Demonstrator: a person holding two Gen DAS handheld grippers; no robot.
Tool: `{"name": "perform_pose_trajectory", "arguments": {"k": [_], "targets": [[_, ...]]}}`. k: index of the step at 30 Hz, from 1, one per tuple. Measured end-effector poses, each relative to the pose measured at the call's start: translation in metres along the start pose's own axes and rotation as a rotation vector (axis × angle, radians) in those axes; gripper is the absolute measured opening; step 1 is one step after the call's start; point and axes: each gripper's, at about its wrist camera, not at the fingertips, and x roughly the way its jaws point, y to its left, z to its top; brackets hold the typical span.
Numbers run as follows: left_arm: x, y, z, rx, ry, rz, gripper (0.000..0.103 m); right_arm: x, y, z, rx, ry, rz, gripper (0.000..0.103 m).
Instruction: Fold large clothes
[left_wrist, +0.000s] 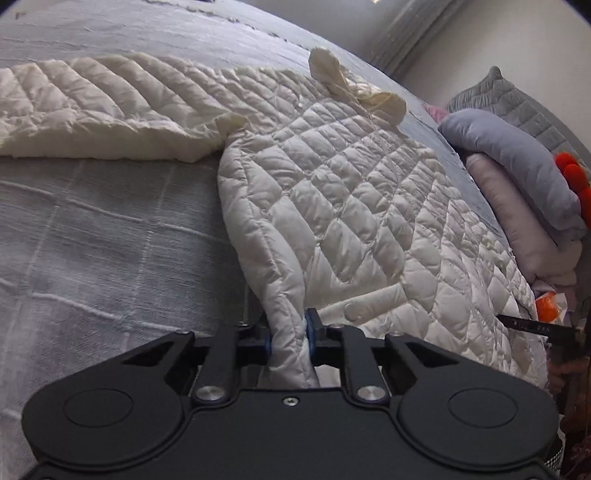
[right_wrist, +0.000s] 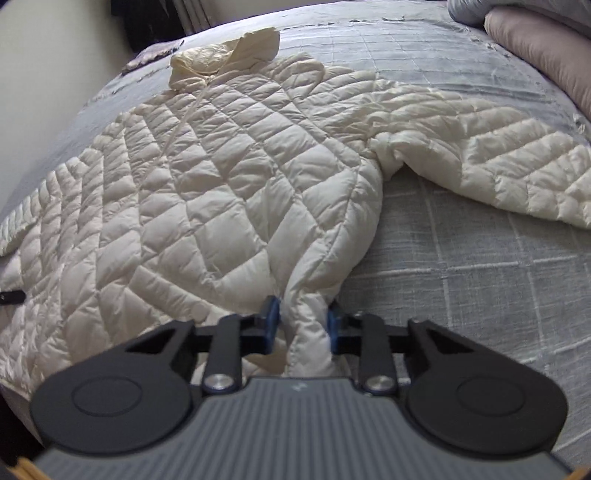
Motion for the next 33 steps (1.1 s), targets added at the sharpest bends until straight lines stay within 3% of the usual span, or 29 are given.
{"name": "perform_pose_trajectory", "arguments": {"k": [6, 8, 10, 12, 16, 17, 22, 24, 33], "targets": [[-0.011, -0.007, -0.003, 0.071, 0.024, 0.062, 0.018, -0.006, 0.004, 0.004, -0.042, 0.055, 0.003, 0.02], [-0.008, -0.016, 0.0, 0.126, 0.029, 0.086, 0.023, -0.005, 0.001, 0.011, -0.036, 0.069, -0.016, 0.027], [-0.009, -0.027, 0.004, 0.172, 0.013, 0.126, 0.032, -0.012, -0.001, 0.022, -0.031, 0.062, -0.034, 0.04], [-0.012, -0.036, 0.012, 0.196, 0.01, 0.171, 0.059, -0.024, 0.002, 0.033, -0.039, 0.029, -0.03, 0.056], [-0.024, -0.05, 0.031, 0.245, -0.037, 0.194, 0.083, -0.048, 0.021, 0.055, -0.097, -0.053, -0.025, 0.087], [-0.026, -0.053, 0.038, 0.254, -0.049, 0.203, 0.088, -0.054, 0.028, 0.062, -0.107, -0.075, -0.022, 0.09], [-0.036, -0.072, 0.069, 0.314, -0.113, 0.252, 0.094, -0.068, 0.05, 0.11, -0.11, -0.131, 0.005, 0.097], [-0.042, -0.08, 0.082, 0.352, -0.146, 0.26, 0.102, -0.071, 0.057, 0.13, -0.125, -0.145, 0.011, 0.099], [0.001, -0.122, 0.183, 0.47, -0.16, 0.32, 0.103, -0.035, 0.075, 0.233, -0.106, -0.131, 0.042, 0.101]]}}
